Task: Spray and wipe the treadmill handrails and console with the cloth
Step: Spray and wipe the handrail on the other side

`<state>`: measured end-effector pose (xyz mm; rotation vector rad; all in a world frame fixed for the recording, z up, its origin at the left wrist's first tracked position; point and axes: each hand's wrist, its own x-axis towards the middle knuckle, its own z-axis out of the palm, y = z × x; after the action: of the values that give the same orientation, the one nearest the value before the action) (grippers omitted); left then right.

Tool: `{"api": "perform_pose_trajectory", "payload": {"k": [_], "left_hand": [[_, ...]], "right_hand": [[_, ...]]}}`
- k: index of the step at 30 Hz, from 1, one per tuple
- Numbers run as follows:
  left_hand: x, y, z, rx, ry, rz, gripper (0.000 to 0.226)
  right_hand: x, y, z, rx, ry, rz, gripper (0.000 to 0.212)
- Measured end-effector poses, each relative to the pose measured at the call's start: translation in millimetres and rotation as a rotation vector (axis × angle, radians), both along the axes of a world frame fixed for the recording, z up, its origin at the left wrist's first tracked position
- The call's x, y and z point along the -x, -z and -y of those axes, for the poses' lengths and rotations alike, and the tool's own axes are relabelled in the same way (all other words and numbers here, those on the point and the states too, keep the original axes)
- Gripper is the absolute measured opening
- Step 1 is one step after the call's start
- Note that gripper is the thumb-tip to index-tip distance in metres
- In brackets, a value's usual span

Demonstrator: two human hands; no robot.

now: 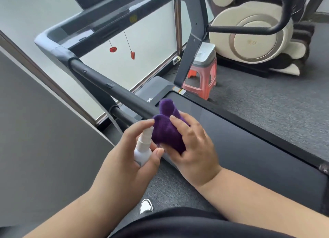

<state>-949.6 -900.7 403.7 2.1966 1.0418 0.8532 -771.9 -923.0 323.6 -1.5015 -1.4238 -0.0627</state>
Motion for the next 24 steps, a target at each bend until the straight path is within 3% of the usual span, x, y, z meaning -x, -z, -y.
{"api": "perform_pose_trajectory", "payload": {"k": [6, 10, 14, 24], "left_hand": [[1, 5, 7, -0.007, 0.018, -0.078, 0.053], [-2, -3, 11, -0.011, 0.027, -0.067, 0.053], [3, -9, 13, -0.012, 0.015, -0.049, 0.053], [25, -7, -14, 0.041, -0.084, -0.003, 0.054]], "right_hand": [[-6, 65, 20, -0.016, -0.018, -0.096, 0.081], [-5, 73, 29, 0.038, -0.055, -0.125, 0.079], [0, 41, 27, 0.106, 0.014, -0.074, 0.076], [18, -70, -13, 0.435, 0.071, 0.394, 0.071]]}}
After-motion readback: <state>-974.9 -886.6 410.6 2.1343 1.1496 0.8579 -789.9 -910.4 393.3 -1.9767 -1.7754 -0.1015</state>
